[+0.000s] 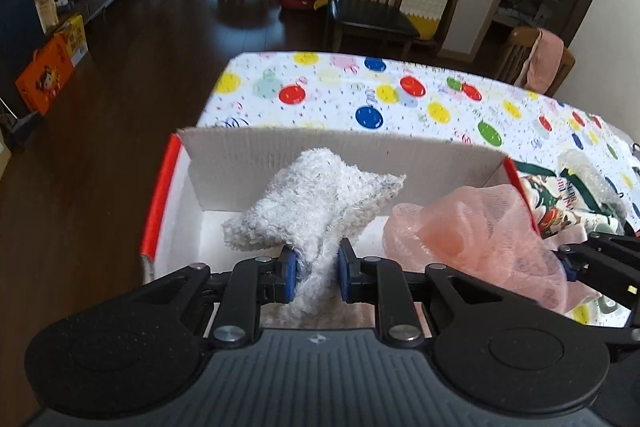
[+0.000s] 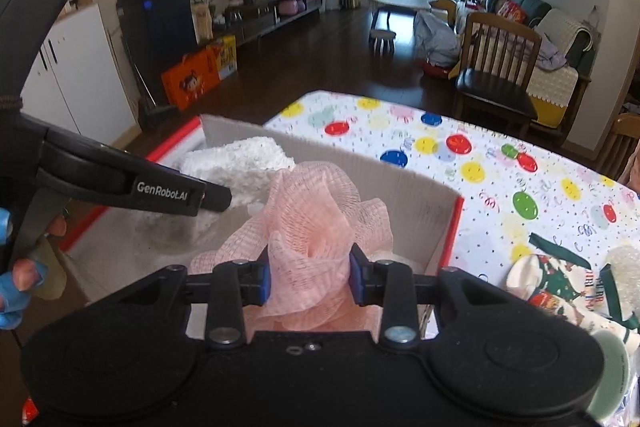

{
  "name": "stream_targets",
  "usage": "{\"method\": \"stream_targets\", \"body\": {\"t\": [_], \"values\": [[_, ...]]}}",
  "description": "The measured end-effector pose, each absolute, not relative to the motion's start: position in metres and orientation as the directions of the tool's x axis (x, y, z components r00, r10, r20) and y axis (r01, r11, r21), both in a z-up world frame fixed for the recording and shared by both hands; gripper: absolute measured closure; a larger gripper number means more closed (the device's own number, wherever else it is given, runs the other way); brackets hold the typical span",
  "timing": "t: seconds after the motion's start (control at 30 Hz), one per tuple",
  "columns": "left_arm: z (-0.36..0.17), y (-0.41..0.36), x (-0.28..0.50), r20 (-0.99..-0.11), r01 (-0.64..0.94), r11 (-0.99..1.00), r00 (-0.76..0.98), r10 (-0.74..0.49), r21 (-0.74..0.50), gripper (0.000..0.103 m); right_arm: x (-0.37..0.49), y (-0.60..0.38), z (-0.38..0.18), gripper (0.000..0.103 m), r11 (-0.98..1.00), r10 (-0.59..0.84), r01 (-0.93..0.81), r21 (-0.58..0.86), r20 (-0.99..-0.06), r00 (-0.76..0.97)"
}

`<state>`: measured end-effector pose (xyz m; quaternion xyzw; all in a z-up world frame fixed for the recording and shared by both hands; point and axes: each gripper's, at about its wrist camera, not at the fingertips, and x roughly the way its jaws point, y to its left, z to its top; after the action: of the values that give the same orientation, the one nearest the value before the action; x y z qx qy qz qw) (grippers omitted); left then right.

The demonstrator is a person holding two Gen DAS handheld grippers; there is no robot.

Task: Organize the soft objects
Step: 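Carry the grey towel with the left tool while the right tool carries the bath puff into the box, then open both tools to release the towel and bath puff in the box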

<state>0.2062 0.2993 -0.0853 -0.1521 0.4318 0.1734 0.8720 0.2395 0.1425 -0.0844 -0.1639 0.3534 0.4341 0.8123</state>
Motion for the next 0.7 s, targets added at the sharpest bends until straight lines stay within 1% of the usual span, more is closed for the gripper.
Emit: {"method": "stream_targets", "body": {"t": [0.23,0.5,0.7], "values": [[-0.11,0.305,0.223,-0.839,-0.43,0.897,0.522,0.151,-0.106,0.083,0.244,0.16,-0.105,0.069,0.556,0.537,-0.831,0.009,-0.767,0.351],[-0.132,0.317,0.232,-0.878,-0.435,0.893,0.464,0.117,-0.111,0.083,0.249,0.172,-0.116,0.069,0.554,0.502,-0.833,0.001,-0.798,0.333],[-0.142,0.323,0.235,-0.895,-0.448,0.884,0.436,0.087,-0.132,0.083,0.251,0.174,-0.12,0.064,0.57,0.48,-0.822,0.005,-0.814,0.328]]}}
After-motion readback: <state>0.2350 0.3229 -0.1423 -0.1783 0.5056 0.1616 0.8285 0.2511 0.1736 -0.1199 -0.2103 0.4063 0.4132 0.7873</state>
